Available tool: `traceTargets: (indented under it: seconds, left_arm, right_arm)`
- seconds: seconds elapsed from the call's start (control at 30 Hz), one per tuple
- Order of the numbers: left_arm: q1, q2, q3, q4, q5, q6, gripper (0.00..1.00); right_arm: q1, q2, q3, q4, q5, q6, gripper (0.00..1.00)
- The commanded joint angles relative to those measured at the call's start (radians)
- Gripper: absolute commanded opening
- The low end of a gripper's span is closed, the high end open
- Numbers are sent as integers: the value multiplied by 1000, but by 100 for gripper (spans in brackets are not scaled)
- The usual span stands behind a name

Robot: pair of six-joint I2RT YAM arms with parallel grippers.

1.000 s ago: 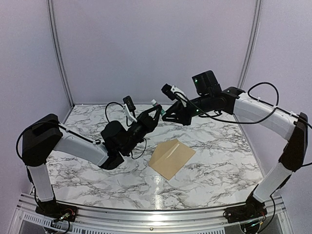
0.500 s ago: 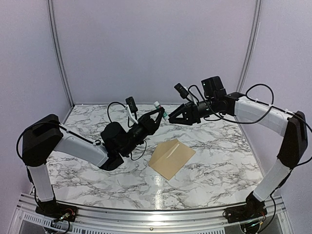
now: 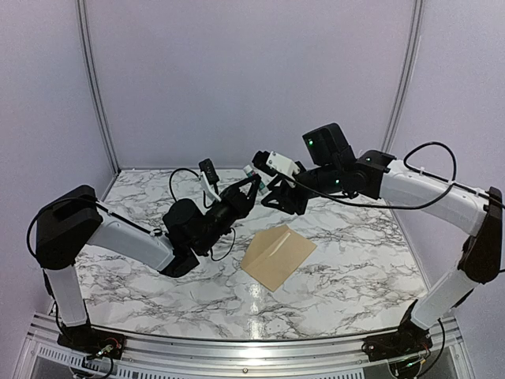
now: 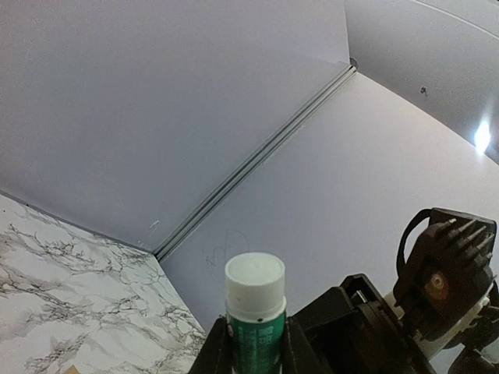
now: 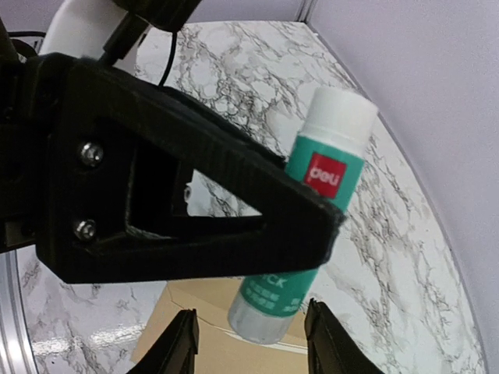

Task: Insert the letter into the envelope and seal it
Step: Unscrew the solid glue.

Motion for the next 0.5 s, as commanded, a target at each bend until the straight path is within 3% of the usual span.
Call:
traceTargets:
  seconds: [0.0, 0.27, 0.37, 0.47]
  left_arm:
    - [2, -30, -11, 21, -12, 5, 0]
    - [2, -27, -14, 25, -12, 8, 0]
    - [2, -24, -14, 31, -10, 6, 0]
    - [2, -19, -13, 37, -7, 5, 0]
  right_arm:
    - [24, 16, 78, -12, 137, -24, 42]
    - [24, 28, 91, -12, 100, -4, 28]
    - [24, 33, 93, -12, 75, 8, 18]
    - [9, 33, 106, -18, -19, 38, 11]
